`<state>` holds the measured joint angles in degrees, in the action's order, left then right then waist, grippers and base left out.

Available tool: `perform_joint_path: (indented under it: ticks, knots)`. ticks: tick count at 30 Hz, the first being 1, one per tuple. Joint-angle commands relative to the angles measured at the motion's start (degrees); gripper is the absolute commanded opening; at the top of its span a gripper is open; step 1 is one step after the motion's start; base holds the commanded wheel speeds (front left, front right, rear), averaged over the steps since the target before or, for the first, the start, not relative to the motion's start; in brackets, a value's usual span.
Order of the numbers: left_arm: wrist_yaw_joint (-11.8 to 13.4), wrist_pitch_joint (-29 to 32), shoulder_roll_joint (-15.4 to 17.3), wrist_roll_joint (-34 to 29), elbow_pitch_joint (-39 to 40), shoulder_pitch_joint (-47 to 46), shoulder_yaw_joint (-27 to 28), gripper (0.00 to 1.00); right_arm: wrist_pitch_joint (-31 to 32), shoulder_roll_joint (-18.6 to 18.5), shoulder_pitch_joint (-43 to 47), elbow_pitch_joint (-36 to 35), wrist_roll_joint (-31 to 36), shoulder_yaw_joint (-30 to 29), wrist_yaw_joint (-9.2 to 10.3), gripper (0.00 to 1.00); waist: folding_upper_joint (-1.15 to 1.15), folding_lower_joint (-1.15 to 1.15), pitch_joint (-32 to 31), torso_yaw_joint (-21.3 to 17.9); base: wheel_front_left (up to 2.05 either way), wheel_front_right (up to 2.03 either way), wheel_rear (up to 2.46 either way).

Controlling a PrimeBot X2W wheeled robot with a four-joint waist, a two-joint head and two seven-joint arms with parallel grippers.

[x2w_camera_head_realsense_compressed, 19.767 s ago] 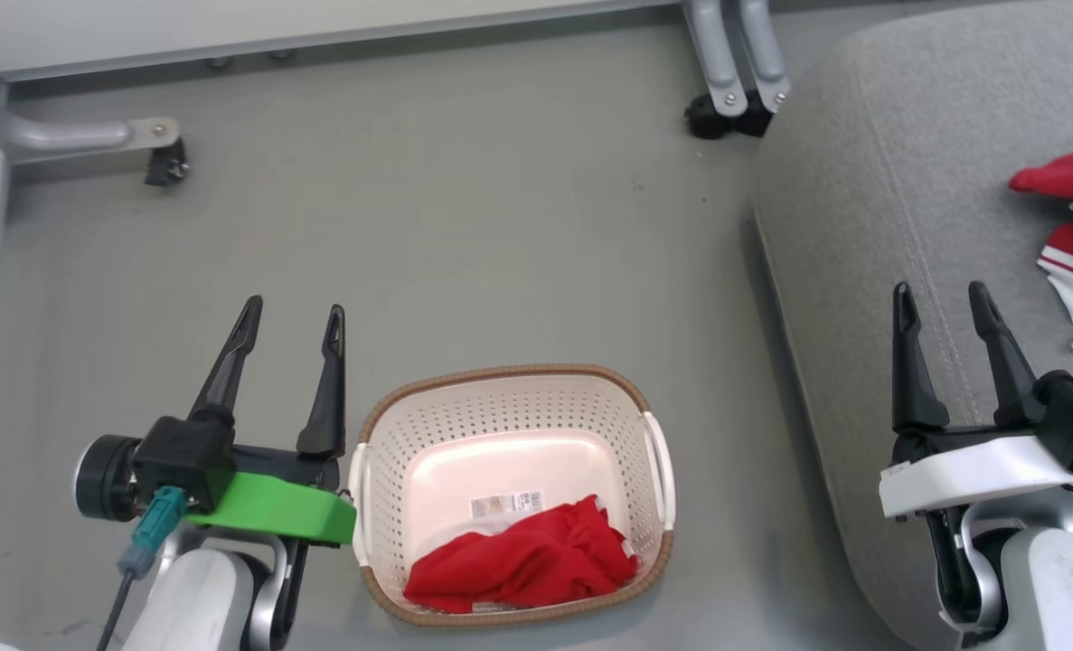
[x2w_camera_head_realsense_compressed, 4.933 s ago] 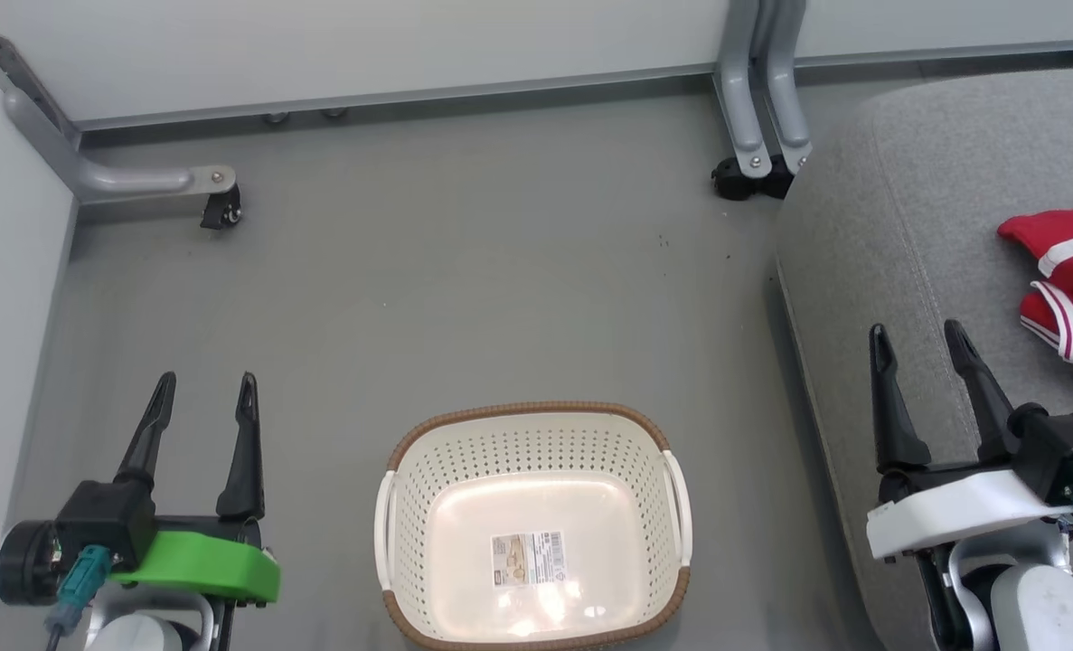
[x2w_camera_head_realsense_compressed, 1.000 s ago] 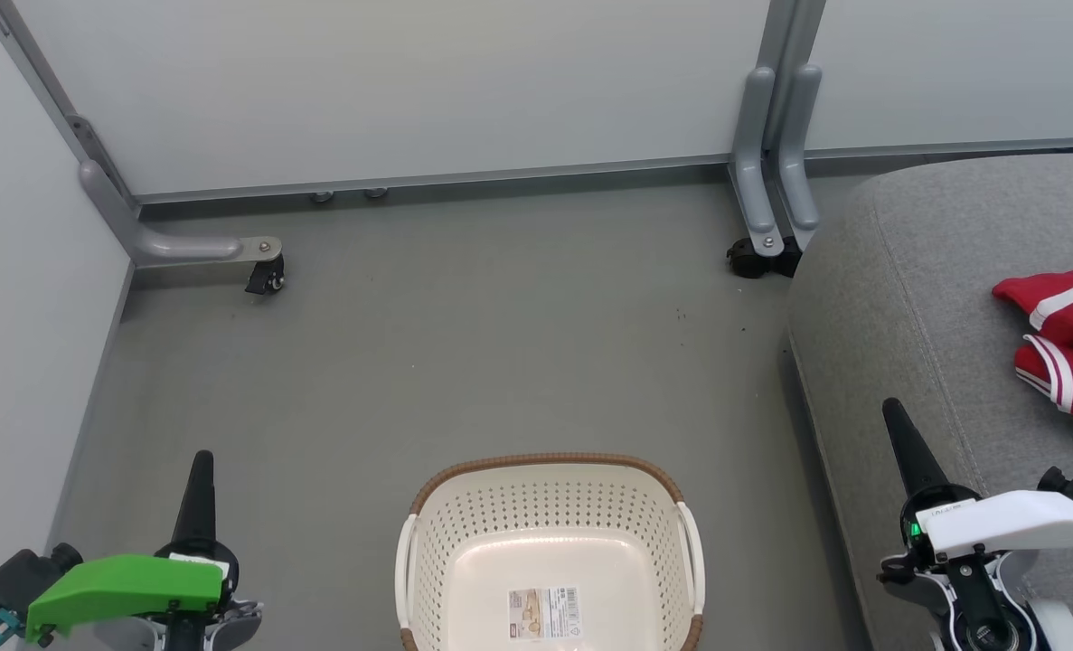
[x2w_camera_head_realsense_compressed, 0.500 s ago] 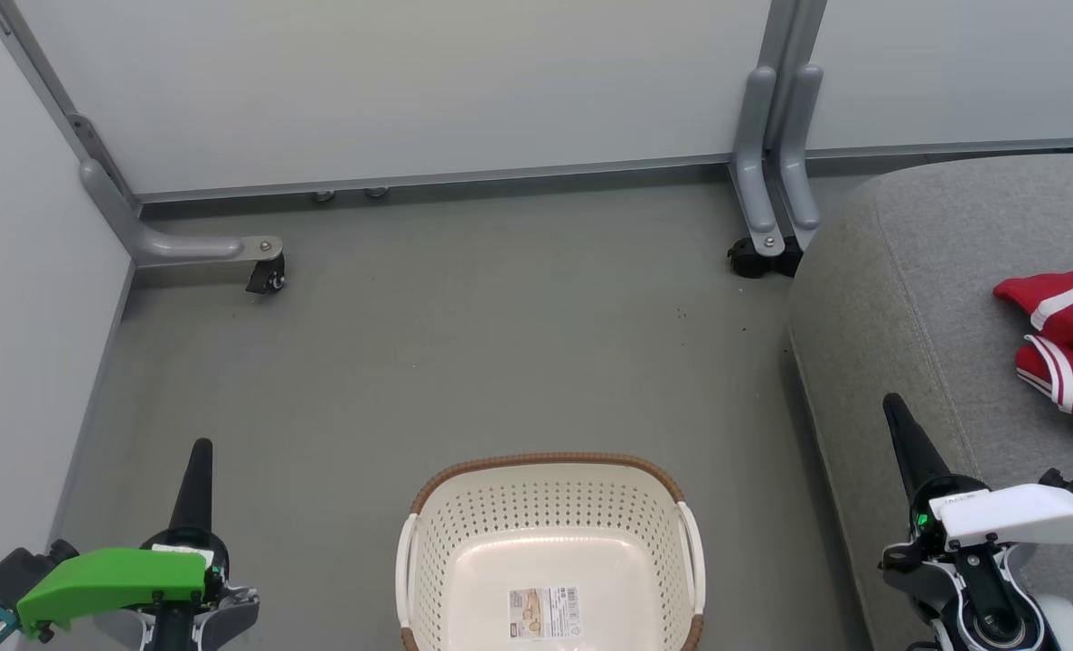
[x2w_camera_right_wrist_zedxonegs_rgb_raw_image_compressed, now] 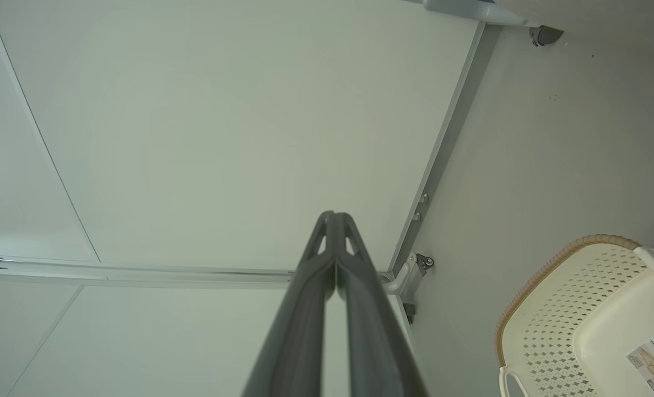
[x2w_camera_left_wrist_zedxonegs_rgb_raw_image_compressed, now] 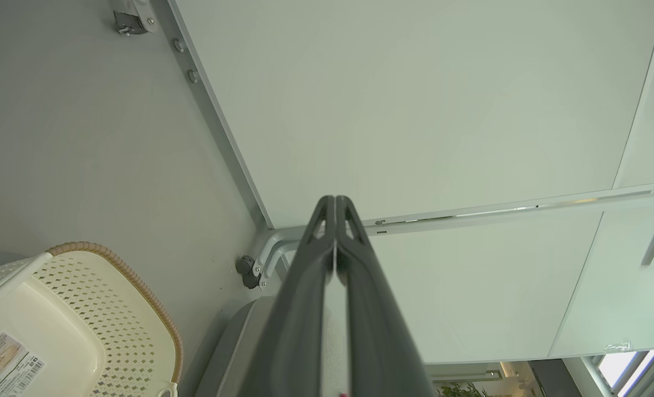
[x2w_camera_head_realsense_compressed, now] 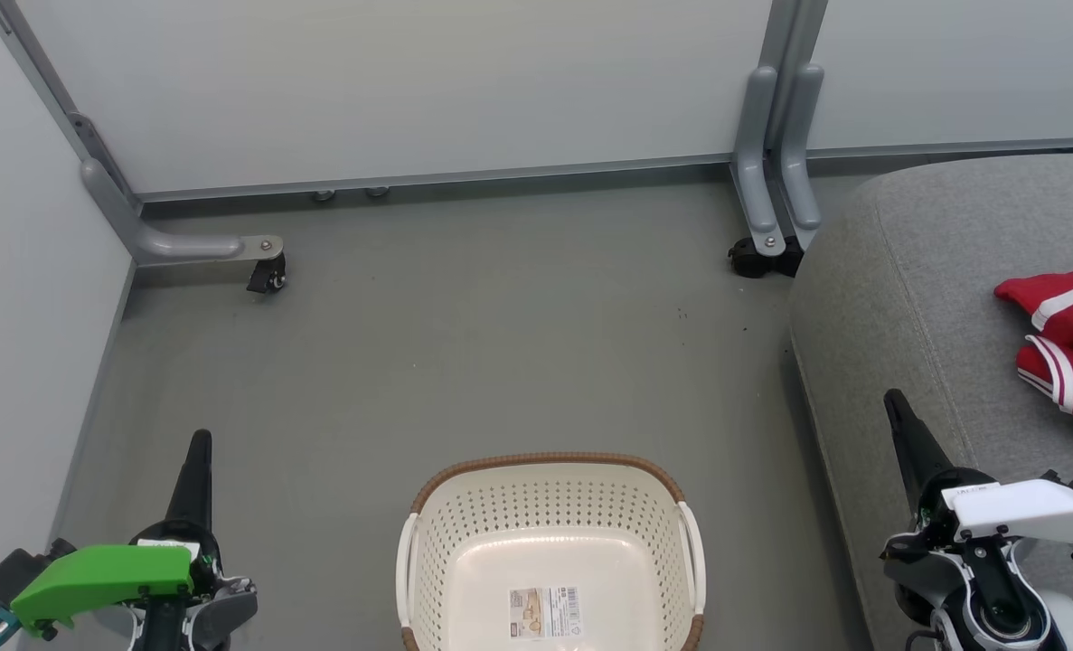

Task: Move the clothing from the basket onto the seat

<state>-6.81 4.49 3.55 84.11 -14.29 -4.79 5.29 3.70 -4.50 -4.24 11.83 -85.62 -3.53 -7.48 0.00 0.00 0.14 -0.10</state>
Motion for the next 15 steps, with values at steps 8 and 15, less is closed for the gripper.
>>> perform_joint_path:
  ticks: [8, 15]
  knots:
    - [-0.5, 1.1, -0.3, 4.2, 0.3, -1.4, 0.8, 0.0, 0.7, -0.1, -1.3, 1.0, -4.3, -0.5, -0.02, 0.0, 0.0, 0.0, 0.0, 0.0, 0.0, 0.0, 0.0]
    - [-0.8, 1.8, -0.6, 6.7, 0.3, -1.8, 1.2, 0.0, 1.0, 0.0, -1.9, 1.8, -6.8, -0.8, -0.02, 0.0, 0.0, 0.0, 0.0, 0.1, 0.0, 0.0, 0.0]
